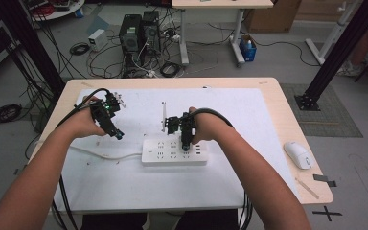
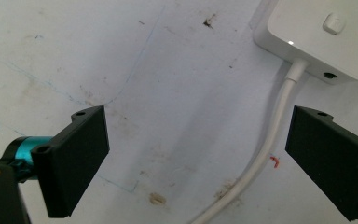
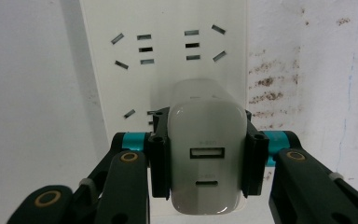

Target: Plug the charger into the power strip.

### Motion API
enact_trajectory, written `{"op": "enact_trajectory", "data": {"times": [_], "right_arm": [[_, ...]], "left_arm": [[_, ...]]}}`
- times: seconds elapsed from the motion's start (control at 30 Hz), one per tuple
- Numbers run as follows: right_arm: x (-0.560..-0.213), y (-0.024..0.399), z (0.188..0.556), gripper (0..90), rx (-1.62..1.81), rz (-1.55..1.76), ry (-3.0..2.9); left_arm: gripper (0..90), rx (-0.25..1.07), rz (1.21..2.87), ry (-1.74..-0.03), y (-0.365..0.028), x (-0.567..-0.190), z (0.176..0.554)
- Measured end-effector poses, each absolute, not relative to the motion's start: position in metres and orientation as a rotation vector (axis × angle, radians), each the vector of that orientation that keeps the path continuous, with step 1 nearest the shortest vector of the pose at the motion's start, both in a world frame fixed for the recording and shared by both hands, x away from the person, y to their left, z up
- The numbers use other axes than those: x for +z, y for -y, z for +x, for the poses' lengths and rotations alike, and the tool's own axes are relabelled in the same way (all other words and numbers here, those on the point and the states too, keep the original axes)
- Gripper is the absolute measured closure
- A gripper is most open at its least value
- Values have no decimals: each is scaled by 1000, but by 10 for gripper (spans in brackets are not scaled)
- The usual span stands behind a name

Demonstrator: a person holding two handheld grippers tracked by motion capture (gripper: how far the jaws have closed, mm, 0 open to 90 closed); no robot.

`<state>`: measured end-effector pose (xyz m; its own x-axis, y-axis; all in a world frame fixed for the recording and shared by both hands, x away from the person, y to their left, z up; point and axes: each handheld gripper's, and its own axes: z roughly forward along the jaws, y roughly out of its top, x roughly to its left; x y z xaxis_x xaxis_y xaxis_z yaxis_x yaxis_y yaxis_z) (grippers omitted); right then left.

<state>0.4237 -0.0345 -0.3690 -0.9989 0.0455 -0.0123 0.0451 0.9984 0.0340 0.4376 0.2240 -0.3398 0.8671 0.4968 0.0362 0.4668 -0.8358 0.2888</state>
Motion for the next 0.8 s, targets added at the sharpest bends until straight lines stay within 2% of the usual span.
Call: {"op": "enact_trajectory", "data": {"times": [0.2,0.3,0.4,0.63,0.8], "right_arm": [[-368,34,426,605,38,114,-3151],[-370,36,427,521,9,121,-3169],[-366,37,428,498,48,124,-3150],[-360,40,428,507,99,141,-3163],[-350,45,430,410,151,183,-3162]], "left_arm": [[61,158,2765,-733,-226,-339,438],[61,158,2769,-734,-227,-340,439],[61,159,2767,-731,-227,-339,439],[61,162,2771,-727,-226,-337,439],[61,170,2773,-722,-225,-335,439]]}}
